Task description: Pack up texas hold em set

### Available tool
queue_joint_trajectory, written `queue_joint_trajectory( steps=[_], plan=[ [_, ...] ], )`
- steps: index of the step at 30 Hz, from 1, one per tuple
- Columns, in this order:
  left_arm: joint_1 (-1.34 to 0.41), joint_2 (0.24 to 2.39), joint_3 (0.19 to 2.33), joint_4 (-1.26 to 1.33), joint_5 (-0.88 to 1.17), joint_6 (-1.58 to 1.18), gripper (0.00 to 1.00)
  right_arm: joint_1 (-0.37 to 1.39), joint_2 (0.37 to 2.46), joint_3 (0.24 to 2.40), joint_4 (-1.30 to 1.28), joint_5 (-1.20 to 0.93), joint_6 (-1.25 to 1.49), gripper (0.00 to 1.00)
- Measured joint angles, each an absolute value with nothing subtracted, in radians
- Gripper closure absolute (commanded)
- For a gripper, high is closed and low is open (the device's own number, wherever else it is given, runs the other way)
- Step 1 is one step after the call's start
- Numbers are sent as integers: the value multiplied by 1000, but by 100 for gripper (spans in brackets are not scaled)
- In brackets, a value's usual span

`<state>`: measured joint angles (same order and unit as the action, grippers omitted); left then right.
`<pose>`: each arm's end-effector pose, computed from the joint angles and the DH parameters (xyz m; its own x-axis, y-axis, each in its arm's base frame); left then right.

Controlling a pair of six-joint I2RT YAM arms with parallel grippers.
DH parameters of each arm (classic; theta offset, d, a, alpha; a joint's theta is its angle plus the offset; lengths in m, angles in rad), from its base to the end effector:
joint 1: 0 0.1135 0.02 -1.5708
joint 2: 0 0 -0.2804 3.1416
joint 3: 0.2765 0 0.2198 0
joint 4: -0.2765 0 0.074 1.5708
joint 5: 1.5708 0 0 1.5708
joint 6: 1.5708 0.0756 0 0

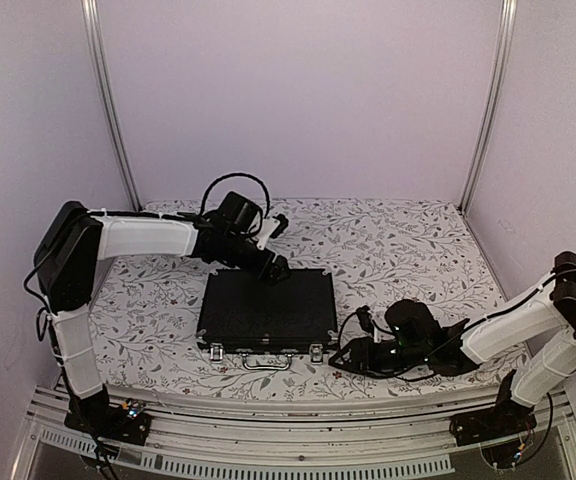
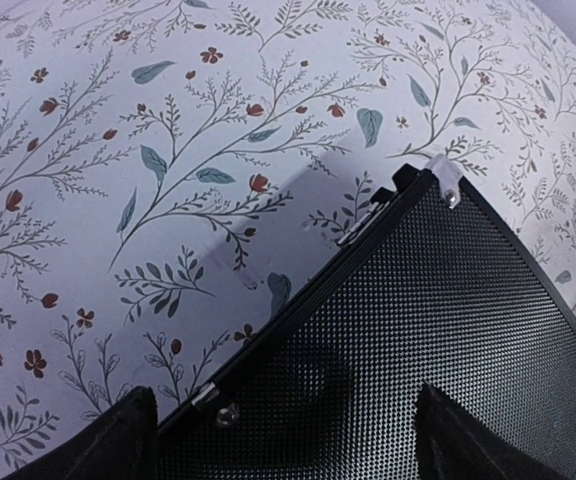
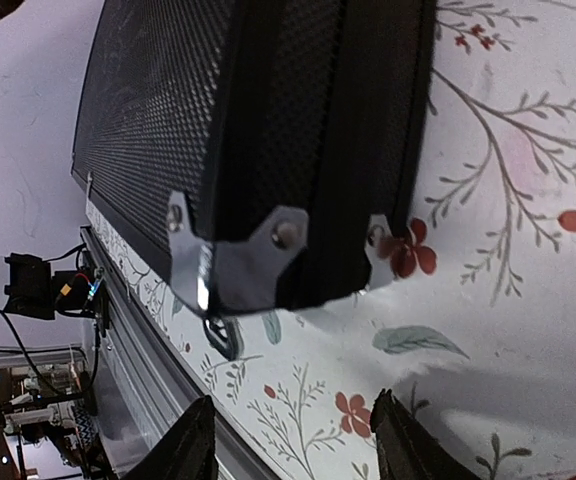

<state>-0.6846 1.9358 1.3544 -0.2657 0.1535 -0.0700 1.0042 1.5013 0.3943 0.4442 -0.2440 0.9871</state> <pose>0.3244 -0.2797 0.1980 -0.6283 0.4236 -0.6525 0.6610 0.7330 -0.1606 0.1268 0.2333 0.1403 -0.9505 0.0144 -0.3104 -0.2319 0.6317 0.7397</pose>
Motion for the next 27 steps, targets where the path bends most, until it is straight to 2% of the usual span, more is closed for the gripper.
queue_joint_trajectory(
  steps=[6,13,20,27],
  plan=[
    [-685,1955,1356,-266,155,-71,11,1010,1605,482,500,-249,999,52],
    [-685,2006,1392,-277,141,-84,11,1027,1686,513,524,-262,1011,60],
    [-685,2037,1434,-304,140,-120,11,1062,1708,515,549,-248,1040,71],
    [-685,2037,1436,-306,138,-134,11,1069,1728,515,573,-212,1085,75]
  ],
)
